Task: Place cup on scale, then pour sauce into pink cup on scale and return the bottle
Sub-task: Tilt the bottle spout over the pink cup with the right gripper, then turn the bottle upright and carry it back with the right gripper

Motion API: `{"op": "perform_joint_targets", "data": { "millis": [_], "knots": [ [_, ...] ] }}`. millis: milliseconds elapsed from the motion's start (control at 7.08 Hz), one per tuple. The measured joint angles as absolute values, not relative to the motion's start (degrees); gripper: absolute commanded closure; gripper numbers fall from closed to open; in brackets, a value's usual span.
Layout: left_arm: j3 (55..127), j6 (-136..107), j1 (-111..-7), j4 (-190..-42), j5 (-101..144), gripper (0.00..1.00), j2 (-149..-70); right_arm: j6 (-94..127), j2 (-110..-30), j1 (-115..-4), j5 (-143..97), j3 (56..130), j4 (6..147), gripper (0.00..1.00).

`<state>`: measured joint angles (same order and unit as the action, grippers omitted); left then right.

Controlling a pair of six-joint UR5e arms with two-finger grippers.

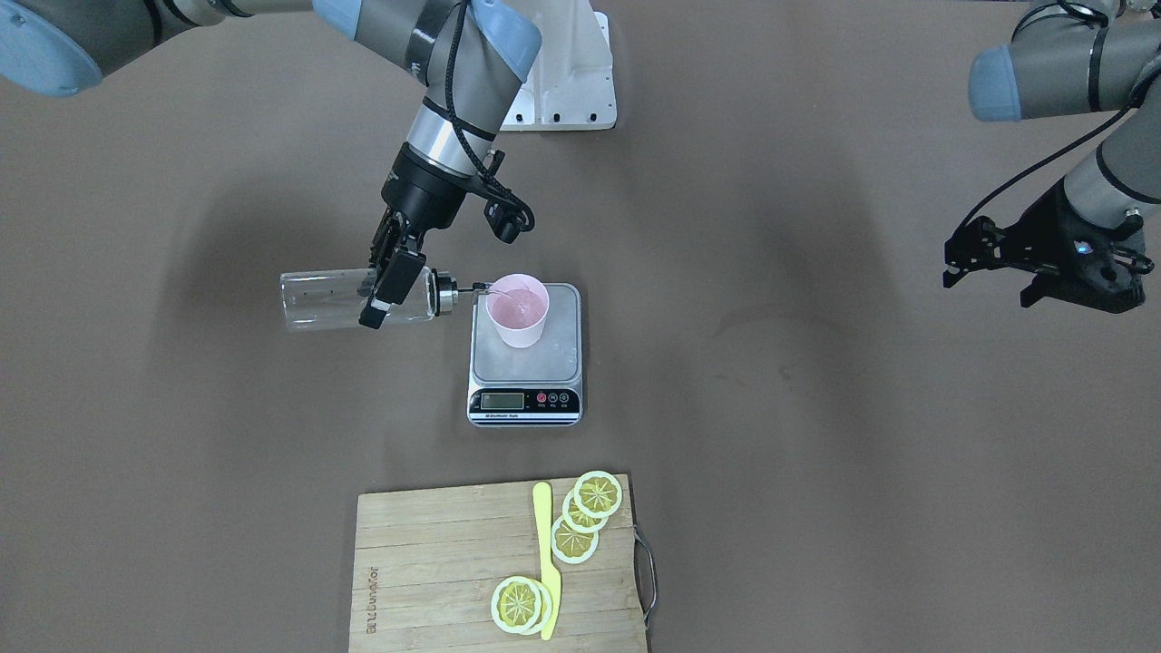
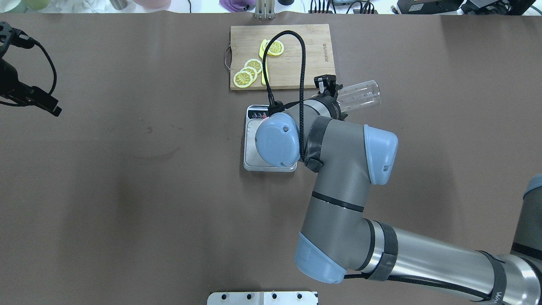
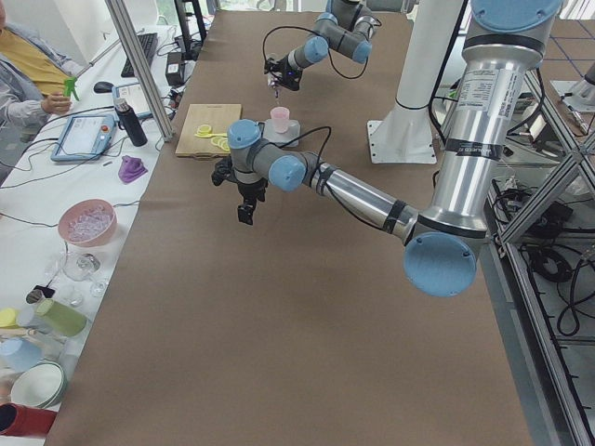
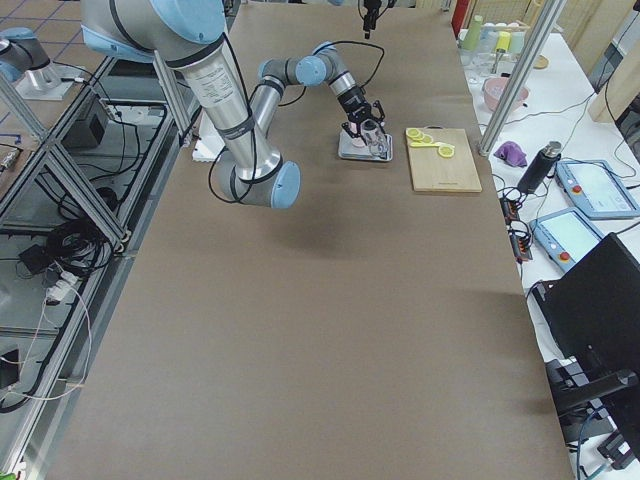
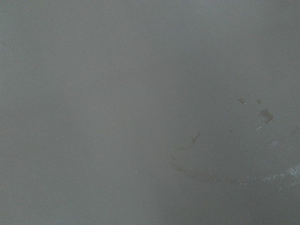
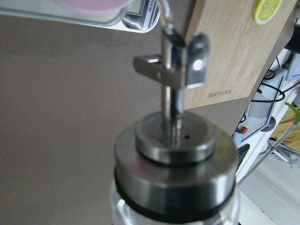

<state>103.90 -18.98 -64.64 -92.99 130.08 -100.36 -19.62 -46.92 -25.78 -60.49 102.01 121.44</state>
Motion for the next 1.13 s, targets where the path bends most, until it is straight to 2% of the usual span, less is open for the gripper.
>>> {"op": "perform_joint_targets", "data": {
  "millis": [565,1130],
  "knots": [
    [103.8,-19.0,-64.7,-93.0,130.1,0.01,-100.4,-7.6,-55.4,-28.3,-69.1,108.0,106.1,1.0],
    [103.8,-19.1,-64.8,-92.9,130.2,0.01,-100.4,2.3,-67.8,-39.4,-88.1,110.5,81.0,1.0]
  ]
}}
